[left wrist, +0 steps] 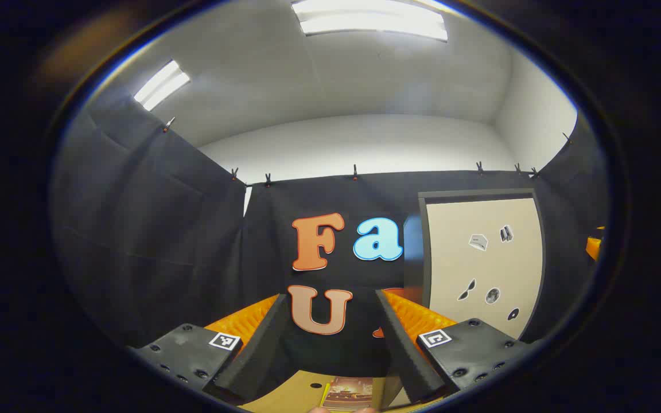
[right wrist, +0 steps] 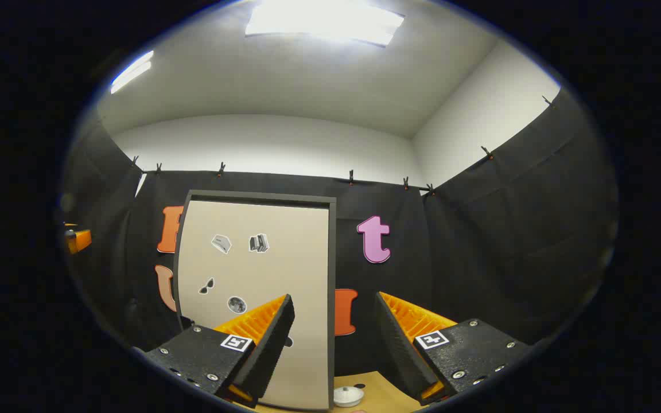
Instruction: Open the cabinet door with the right hand, grasp the bottle in the cabinet with the left hand and place it on the coaster, then close the cabinet door with the right hand.
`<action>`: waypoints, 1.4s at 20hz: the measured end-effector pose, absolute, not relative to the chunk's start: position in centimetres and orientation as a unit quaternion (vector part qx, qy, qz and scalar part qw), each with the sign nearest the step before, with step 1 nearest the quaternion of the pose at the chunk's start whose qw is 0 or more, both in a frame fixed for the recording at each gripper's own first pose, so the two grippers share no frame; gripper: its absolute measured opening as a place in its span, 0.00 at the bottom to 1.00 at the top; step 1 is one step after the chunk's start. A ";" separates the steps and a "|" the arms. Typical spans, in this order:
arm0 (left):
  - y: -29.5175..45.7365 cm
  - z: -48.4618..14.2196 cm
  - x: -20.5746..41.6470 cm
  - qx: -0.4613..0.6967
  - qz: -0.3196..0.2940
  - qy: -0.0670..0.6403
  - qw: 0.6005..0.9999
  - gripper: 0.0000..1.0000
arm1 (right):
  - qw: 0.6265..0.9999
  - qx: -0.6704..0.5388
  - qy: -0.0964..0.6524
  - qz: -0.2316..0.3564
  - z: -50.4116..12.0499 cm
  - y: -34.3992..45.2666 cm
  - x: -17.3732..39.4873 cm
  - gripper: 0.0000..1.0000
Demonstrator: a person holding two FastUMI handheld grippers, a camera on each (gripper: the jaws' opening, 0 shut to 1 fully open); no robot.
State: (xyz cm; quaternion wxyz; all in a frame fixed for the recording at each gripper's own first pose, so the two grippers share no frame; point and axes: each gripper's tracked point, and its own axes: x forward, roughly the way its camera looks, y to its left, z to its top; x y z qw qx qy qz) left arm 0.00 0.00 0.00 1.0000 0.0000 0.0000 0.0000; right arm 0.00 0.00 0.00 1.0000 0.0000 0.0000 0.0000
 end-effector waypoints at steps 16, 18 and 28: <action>-6.4 5.3 -1.5 -0.031 -0.034 -0.005 0.999 0.97 | 0.999 -0.044 -0.007 -0.026 3.0 -7.5 -0.4 0.87; -6.6 5.3 -1.9 -0.028 -0.026 -0.001 0.999 0.95 | 0.999 -0.036 -0.007 -0.012 2.7 -7.5 0.2 0.87; -4.9 3.3 -4.6 -0.007 0.035 0.037 0.999 0.96 | 0.991 0.021 0.012 0.131 -1.4 -0.1 4.7 0.87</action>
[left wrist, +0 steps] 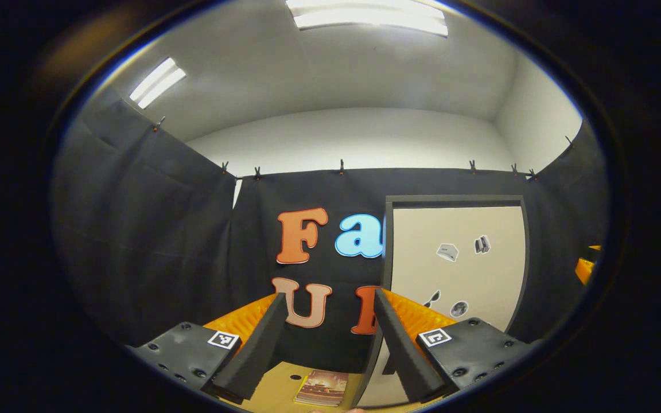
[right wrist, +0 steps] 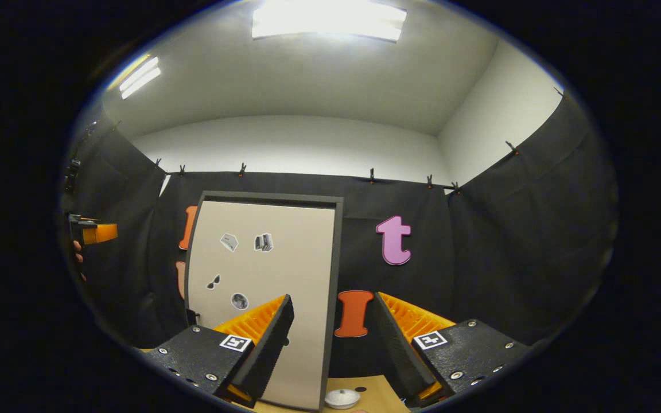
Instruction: Open the cabinet door with the right hand, grasp the bottle in the cabinet with the left hand and place it on the coaster, then close the cabinet door with the right hand.
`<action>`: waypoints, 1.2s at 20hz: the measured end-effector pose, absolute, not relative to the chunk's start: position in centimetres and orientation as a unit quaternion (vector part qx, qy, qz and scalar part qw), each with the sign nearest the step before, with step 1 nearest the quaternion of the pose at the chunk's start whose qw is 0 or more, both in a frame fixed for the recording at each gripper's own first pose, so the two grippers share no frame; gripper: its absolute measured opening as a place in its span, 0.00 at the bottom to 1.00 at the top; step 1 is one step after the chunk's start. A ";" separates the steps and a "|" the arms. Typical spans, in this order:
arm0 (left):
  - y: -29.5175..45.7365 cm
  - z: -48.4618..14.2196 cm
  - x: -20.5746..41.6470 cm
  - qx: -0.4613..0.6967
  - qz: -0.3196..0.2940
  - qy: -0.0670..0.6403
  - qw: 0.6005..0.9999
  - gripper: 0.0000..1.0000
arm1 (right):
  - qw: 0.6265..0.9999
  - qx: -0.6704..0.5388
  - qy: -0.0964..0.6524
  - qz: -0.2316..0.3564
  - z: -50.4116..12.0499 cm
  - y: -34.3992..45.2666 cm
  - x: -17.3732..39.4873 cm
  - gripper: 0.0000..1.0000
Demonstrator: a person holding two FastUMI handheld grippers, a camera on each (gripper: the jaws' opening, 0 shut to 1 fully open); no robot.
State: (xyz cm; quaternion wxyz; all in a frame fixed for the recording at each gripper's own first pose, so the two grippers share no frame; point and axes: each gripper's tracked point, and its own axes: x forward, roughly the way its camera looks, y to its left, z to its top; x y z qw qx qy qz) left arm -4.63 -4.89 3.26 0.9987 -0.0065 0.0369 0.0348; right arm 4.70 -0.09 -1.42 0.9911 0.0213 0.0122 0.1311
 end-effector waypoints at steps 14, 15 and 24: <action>-2.1 -6.1 -2.8 0.034 -0.026 0.070 0.997 0.96 | 0.974 0.031 0.076 0.212 -10.9 19.5 5.7 0.88; -1.6 -7.1 -2.8 0.034 -0.027 0.073 0.996 0.96 | 0.972 0.026 0.085 0.216 -11.9 21.0 5.6 0.88; 4.3 -14.4 -4.7 0.039 0.002 0.090 0.995 0.98 | 0.957 -0.006 0.154 0.248 -20.5 32.0 5.7 0.88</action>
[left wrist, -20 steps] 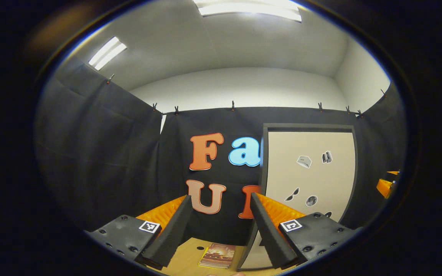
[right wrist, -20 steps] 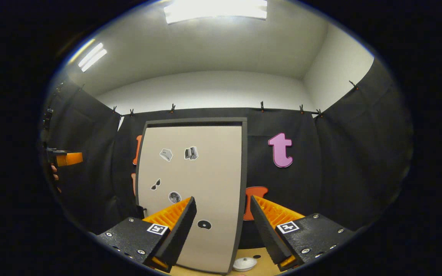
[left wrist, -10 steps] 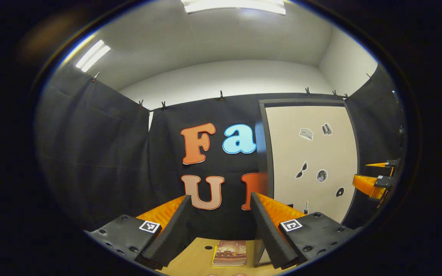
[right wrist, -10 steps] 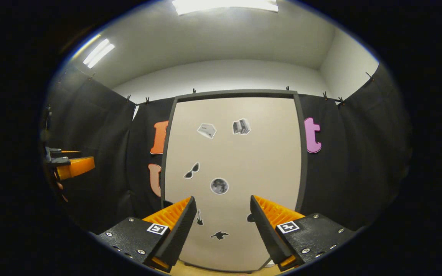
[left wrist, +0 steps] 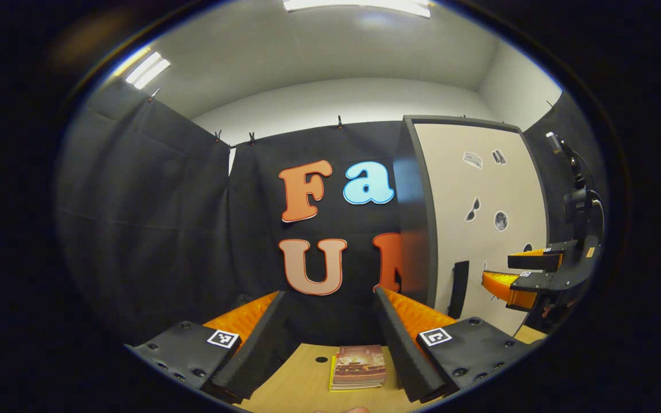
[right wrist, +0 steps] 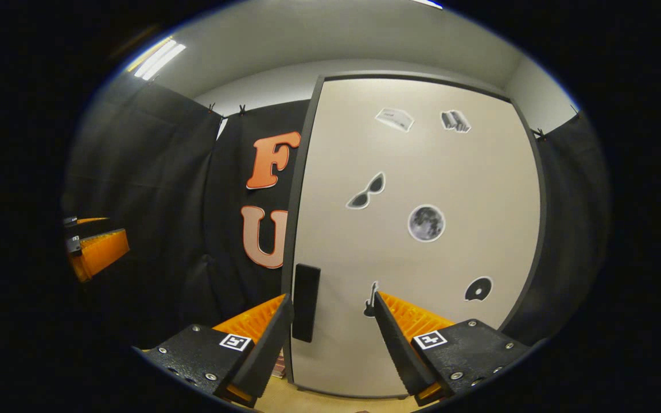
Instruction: Open the cabinet door with the right hand, grasp the bottle in the cabinet with the left hand and place it on the coaster, then close the cabinet door with the right hand.
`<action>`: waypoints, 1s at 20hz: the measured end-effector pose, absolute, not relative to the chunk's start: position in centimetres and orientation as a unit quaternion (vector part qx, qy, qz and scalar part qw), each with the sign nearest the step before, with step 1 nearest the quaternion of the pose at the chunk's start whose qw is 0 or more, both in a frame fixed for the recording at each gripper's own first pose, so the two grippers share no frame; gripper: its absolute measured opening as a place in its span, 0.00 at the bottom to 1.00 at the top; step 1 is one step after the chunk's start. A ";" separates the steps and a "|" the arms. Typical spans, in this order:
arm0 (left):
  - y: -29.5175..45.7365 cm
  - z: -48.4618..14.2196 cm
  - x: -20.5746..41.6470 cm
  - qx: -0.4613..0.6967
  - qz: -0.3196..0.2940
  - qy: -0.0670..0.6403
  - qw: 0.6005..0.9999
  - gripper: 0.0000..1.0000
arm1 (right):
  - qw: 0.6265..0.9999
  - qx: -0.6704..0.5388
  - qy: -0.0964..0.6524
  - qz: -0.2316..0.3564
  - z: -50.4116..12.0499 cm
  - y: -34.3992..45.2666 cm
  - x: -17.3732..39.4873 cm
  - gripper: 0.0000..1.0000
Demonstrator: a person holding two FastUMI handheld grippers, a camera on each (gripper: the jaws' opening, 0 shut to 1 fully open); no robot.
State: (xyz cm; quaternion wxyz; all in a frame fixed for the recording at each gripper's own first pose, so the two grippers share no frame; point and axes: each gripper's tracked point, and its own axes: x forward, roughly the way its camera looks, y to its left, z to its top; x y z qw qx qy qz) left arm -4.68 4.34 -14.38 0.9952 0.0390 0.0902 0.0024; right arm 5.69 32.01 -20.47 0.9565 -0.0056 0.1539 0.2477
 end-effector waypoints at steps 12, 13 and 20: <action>6.6 -19.4 -6.3 0.033 0.004 0.114 0.993 0.97 | 0.950 0.000 0.230 0.211 -28.4 37.3 9.2 0.49; 6.3 -19.4 -6.1 0.040 0.000 0.108 0.993 0.97 | 0.952 0.001 0.229 0.201 -28.6 37.2 9.2 0.43; 3.5 -20.9 -4.6 0.023 -0.035 0.114 0.993 0.97 | 0.946 0.037 0.242 0.214 -28.0 36.8 7.2 0.25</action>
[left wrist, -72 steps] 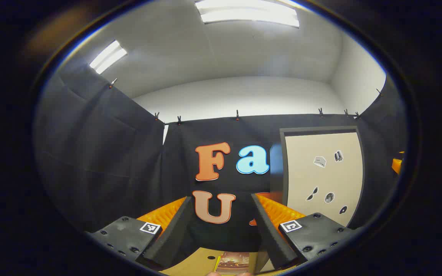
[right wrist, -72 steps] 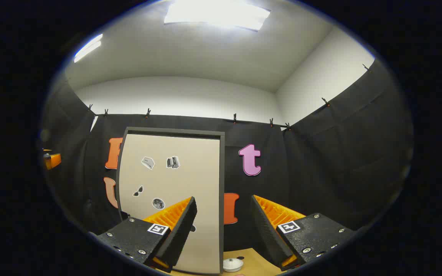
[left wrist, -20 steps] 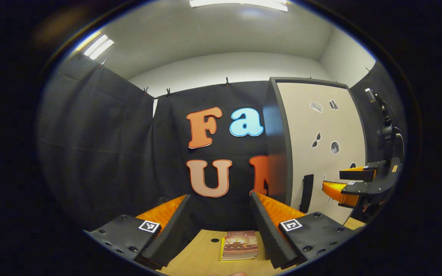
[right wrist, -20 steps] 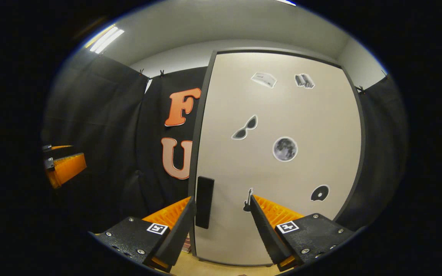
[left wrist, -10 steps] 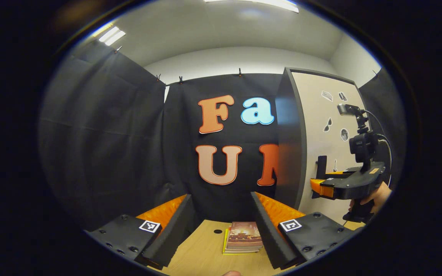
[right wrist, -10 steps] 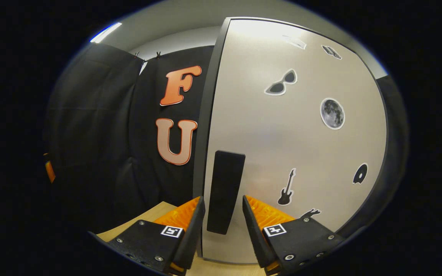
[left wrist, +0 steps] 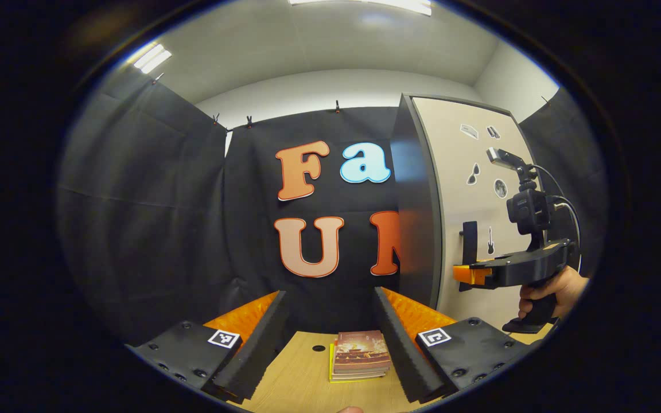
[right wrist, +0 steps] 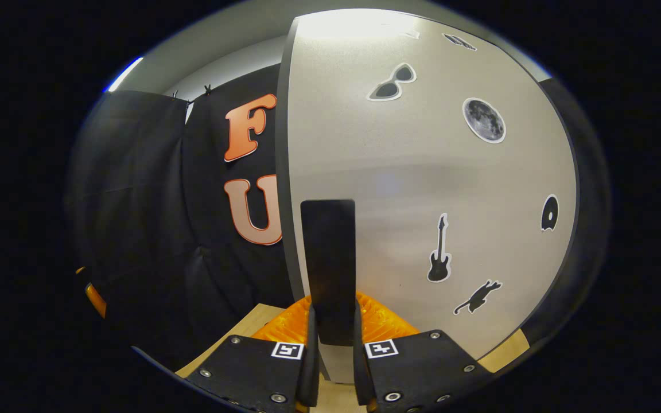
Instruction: Open the cabinet door with the right hand, grasp the bottle in the cabinet with the left hand and place it on the coaster, then close the cabinet door with the right hand.
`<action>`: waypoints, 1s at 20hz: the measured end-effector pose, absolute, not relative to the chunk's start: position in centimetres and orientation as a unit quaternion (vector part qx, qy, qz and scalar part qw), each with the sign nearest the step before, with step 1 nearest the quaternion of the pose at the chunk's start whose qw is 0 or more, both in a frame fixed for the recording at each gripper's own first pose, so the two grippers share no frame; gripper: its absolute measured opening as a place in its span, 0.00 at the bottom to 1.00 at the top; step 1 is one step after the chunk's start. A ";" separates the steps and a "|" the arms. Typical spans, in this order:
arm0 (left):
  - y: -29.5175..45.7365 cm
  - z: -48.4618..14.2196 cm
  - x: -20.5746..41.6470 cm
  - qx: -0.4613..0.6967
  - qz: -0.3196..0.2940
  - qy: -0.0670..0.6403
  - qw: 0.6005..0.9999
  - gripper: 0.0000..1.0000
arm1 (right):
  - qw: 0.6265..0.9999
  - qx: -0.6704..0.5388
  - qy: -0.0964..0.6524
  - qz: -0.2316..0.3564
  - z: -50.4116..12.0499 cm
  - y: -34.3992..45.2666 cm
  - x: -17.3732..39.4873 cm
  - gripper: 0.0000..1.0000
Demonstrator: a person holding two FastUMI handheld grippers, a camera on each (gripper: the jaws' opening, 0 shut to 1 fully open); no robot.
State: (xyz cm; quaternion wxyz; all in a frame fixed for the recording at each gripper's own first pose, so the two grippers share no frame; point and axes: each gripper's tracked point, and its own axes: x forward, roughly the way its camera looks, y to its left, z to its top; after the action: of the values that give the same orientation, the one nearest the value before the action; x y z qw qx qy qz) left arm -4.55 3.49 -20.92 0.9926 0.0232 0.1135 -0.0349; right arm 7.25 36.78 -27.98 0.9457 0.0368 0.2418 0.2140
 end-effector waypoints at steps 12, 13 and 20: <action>-6.7 -23.1 -2.8 -0.010 -0.127 0.112 0.985 0.97 | 0.925 0.099 0.215 0.298 -23.8 31.9 -1.7 0.23; -7.9 -23.6 -2.6 -0.013 -0.138 0.115 0.984 0.97 | 0.922 0.099 0.217 0.304 -23.6 31.5 -2.1 0.23; -16.5 -24.9 -2.0 -0.028 -0.204 0.117 0.972 0.97 | 0.907 0.187 0.224 0.302 -23.9 29.4 -2.4 0.23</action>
State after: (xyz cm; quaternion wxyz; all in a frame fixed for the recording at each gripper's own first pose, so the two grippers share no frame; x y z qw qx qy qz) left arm -2.05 -16.52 -24.94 0.9716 -0.0279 0.1173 -0.2036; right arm -2.38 29.42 -23.85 0.9073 0.1874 0.2244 0.3022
